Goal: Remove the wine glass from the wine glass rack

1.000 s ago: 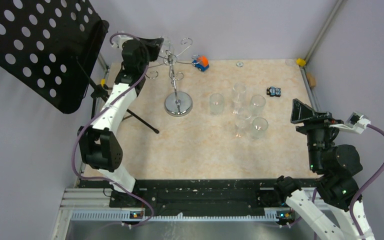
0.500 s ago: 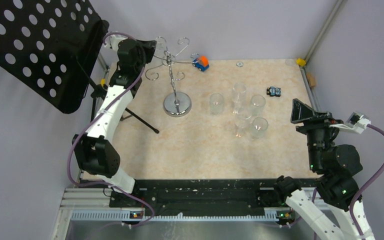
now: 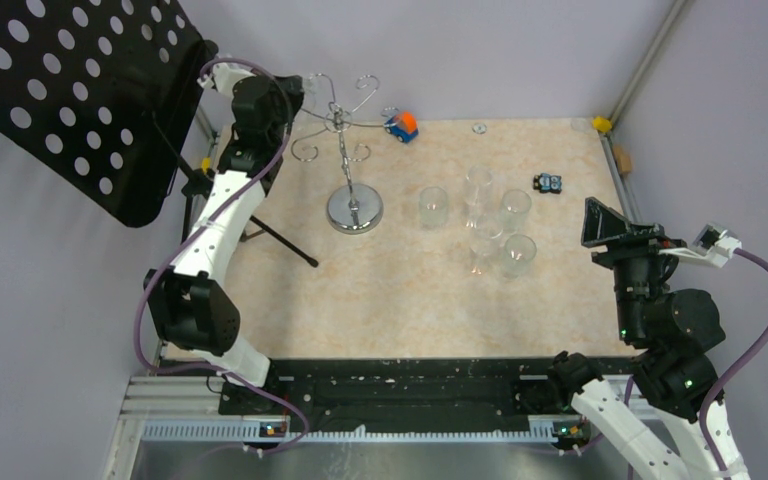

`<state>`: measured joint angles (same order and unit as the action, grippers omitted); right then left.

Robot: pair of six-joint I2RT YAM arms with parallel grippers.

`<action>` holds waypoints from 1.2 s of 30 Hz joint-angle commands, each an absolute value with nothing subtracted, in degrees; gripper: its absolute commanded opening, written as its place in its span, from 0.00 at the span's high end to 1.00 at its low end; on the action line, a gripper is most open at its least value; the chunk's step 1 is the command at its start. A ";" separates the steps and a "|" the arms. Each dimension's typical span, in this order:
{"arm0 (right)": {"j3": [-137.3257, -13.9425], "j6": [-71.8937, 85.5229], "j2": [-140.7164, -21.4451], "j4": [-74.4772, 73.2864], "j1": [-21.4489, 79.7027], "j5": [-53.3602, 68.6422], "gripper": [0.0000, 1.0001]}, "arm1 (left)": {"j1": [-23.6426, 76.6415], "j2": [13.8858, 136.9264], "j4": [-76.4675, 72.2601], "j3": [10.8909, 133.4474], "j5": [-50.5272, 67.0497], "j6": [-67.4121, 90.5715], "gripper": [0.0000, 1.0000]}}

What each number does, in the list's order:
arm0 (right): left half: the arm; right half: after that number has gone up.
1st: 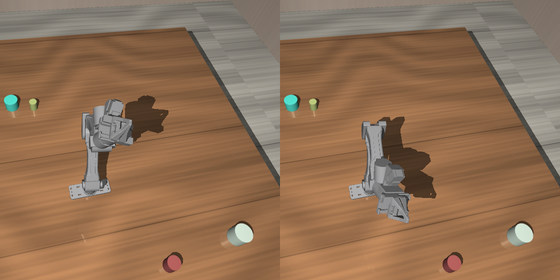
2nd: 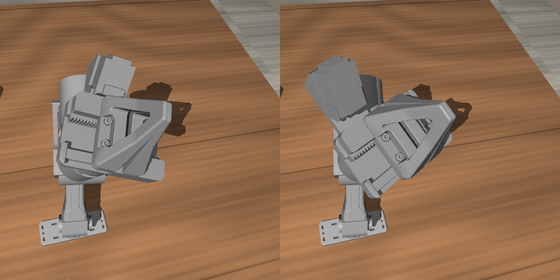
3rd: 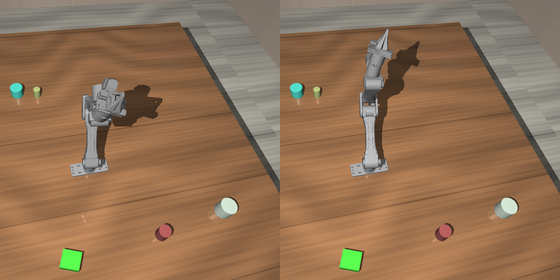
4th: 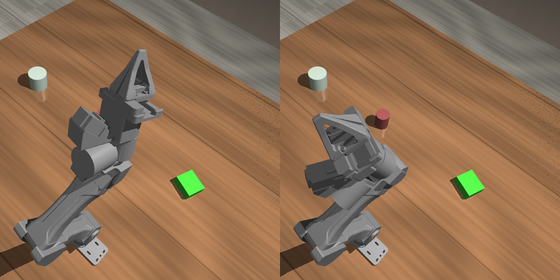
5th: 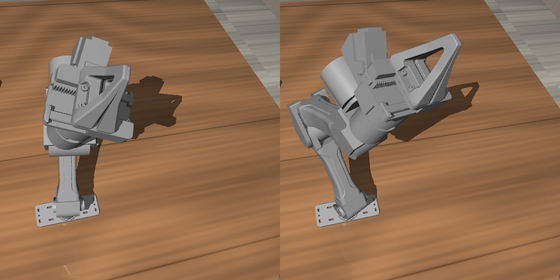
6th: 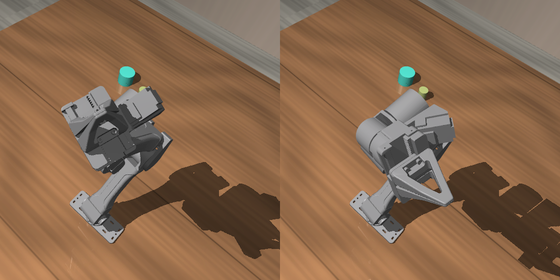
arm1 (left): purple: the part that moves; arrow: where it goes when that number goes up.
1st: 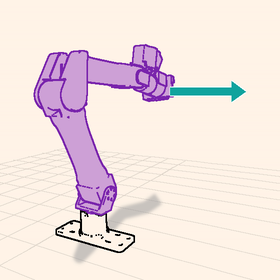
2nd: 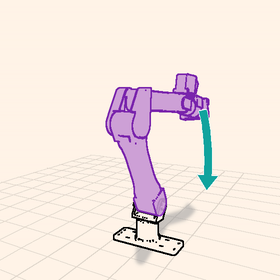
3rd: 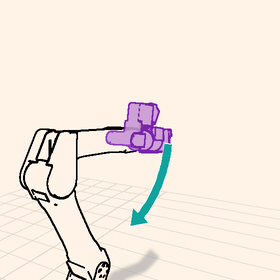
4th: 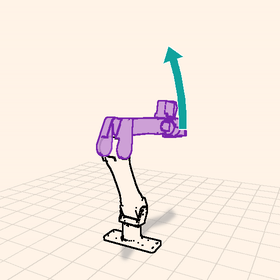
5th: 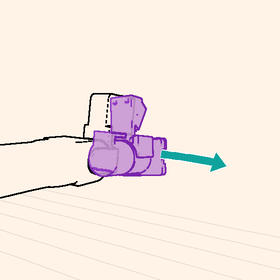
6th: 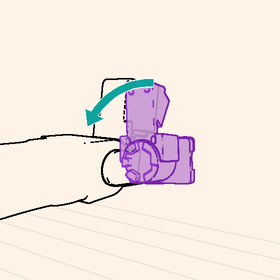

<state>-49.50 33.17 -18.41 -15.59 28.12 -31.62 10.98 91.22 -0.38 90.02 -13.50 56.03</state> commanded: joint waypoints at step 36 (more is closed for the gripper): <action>-51.70 30.20 -23.43 -11.09 28.50 -18.42 0.30 | 16.91 83.82 -36.40 90.56 14.31 43.73 1.00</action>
<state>-49.52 31.86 -21.15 -14.11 28.12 -24.38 13.91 88.90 -26.98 87.61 6.70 42.15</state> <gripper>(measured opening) 0.694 0.079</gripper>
